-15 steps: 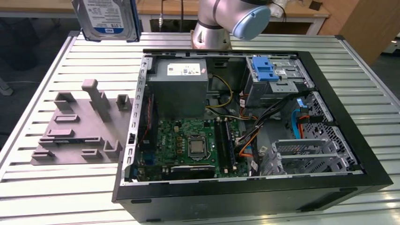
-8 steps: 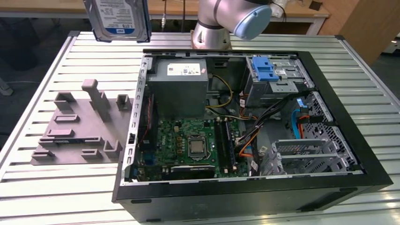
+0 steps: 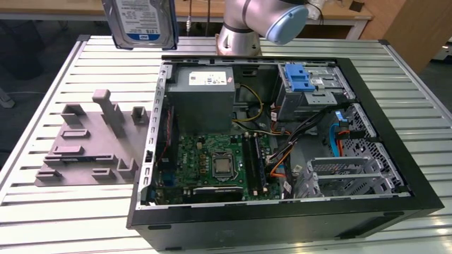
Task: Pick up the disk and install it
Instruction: 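Pick up the disk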
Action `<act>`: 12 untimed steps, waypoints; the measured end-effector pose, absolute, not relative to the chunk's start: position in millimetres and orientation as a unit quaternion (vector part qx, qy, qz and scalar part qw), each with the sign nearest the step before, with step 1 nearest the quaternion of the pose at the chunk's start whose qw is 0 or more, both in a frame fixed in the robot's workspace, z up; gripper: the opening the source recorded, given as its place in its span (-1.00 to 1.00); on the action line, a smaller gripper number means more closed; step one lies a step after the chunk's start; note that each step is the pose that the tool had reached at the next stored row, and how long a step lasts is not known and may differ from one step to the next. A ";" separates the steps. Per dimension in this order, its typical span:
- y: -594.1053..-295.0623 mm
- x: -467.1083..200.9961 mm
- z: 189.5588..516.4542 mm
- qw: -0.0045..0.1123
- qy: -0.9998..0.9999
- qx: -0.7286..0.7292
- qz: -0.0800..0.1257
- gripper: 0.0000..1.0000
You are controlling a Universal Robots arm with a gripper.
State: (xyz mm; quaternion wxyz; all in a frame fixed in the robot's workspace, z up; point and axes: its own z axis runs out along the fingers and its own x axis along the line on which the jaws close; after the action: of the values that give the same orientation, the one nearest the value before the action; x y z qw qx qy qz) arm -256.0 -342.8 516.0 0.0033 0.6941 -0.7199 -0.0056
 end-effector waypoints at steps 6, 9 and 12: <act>-352.7 -253.6 515.5 0.003 -0.720 0.694 -0.005 -0.27; -358.0 -252.7 515.3 0.004 -0.720 0.694 -0.005 -0.27; -362.6 -251.2 515.2 0.003 -0.720 0.694 -0.005 -0.27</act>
State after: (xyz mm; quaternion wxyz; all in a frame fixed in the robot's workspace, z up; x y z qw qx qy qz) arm -251.2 -362.6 515.2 0.0035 0.6938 -0.7201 -0.0054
